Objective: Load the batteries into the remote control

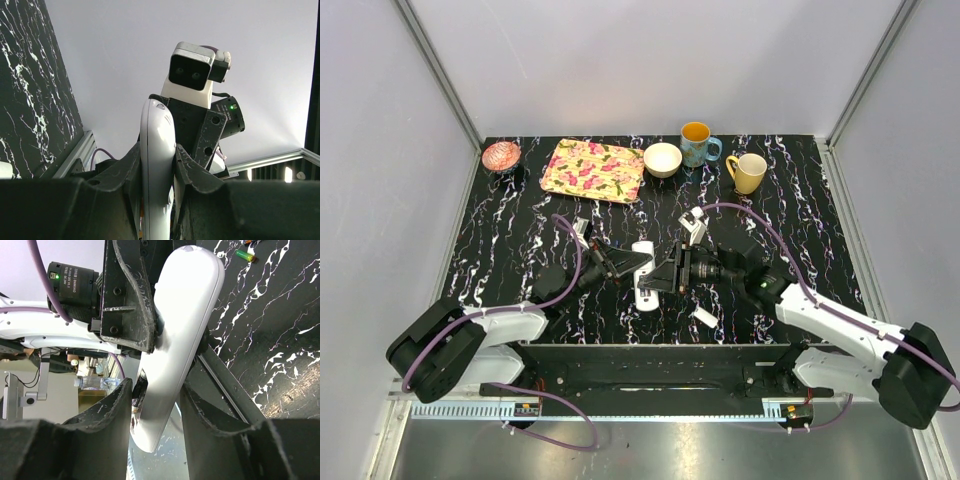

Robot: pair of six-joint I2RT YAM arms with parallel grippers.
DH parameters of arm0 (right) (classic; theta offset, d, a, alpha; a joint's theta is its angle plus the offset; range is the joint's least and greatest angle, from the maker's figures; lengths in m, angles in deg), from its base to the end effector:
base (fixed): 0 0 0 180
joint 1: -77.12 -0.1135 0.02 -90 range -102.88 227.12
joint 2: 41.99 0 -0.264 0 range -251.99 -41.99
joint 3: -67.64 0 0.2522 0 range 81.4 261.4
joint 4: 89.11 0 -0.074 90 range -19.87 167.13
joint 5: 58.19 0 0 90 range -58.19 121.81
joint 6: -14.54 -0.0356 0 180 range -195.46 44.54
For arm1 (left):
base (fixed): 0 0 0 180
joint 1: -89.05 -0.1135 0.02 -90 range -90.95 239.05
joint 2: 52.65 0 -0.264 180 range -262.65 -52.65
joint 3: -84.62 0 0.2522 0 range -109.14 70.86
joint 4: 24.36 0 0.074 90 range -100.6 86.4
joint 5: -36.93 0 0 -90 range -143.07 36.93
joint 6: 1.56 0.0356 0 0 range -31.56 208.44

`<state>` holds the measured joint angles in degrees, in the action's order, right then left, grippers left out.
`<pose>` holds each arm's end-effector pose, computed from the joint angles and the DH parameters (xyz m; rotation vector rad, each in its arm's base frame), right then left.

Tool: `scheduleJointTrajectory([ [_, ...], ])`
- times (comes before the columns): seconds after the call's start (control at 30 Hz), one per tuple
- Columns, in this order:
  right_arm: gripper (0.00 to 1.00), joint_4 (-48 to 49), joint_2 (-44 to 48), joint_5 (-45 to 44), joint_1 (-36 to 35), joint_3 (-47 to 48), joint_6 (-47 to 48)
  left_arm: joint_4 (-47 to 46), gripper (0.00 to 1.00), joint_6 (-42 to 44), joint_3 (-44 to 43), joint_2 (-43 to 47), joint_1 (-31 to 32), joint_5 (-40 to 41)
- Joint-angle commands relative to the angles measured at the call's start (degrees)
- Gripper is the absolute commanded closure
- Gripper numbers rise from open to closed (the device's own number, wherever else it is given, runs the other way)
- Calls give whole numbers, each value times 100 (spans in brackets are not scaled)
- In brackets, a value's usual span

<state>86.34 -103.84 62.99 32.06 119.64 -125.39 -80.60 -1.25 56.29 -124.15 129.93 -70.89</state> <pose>0.1601 0.1865 0.2772 -0.3615 2.0977 1.5819 0.1632 -0.1557 0.2157 -0.3935 1.6723 -2.0377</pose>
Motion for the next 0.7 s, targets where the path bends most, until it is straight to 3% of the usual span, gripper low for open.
scheduleJointTrajectory([
  [0.0, 65, -358, -188, -200, 32, 122, 238, -2536, 100, -163, -345, 216, 7, -98],
  [0.23, 73, -1086, -118, -691, 32, 281, 668, -2536, 100, -215, -292, 172, 16, -28],
  [0.53, 85, -1036, 6, -868, 32, 149, 862, -2536, 100, -505, -459, 198, 16, 113],
  [0.67, 83, -983, -64, -763, 23, 149, 854, -2536, 100, -506, -556, 190, 7, 86],
])
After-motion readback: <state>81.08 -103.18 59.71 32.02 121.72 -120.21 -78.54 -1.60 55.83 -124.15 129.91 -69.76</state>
